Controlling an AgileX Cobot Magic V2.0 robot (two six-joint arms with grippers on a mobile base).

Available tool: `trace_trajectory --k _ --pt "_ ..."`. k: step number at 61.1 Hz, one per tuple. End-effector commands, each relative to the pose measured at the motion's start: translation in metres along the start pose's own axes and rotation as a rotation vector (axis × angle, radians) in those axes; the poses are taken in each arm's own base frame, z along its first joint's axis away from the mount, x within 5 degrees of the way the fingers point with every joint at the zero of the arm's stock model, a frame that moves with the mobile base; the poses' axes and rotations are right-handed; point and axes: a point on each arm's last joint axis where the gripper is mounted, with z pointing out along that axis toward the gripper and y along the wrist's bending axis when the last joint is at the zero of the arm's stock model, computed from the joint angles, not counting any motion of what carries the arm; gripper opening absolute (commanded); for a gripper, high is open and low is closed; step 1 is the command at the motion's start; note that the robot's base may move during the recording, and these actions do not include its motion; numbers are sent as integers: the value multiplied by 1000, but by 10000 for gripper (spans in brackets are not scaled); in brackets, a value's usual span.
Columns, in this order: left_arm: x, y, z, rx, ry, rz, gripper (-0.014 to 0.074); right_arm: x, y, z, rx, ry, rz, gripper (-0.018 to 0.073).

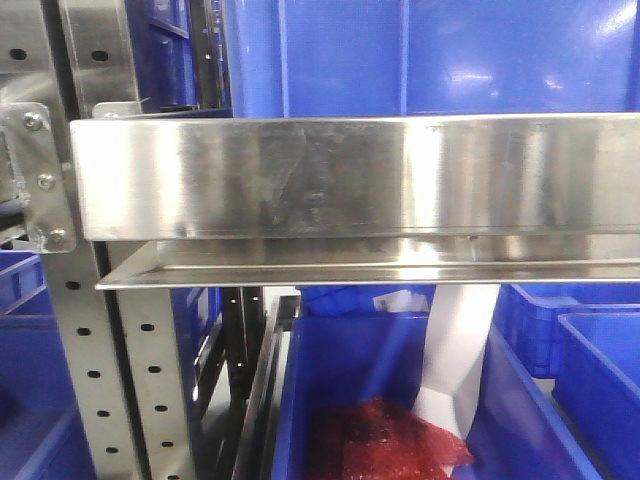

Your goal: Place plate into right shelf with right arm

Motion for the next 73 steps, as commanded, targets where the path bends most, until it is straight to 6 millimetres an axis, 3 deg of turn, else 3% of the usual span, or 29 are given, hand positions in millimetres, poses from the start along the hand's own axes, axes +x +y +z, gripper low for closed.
trace_trajectory --k 1,8,16,24,33,44,57,73 --pt "-5 2 0 -18 -84 -10 -47 -18 -1 2 12 -125 -8 28" --pt "-5 2 0 -18 -84 -10 -47 -32 -3 6 12 -113 -8 28" --pt "-5 2 0 -18 -84 -10 -47 -64 -6 28 8 -13 -7 28" --pt "-5 2 0 -18 -84 -10 -47 -104 -9 72 -6 39 -3 28" --pt "-5 2 0 -18 -84 -10 -47 -125 -10 122 -10 60 -2 28" --pt "-5 2 0 -18 -84 -10 -47 -117 -9 189 -15 126 -3 28" --pt "-5 2 0 -18 -84 -10 -47 -58 -2 263 -29 263 -5 28" --pt "-5 2 0 -18 -84 -10 -47 5 4 309 -41 385 -6 28"
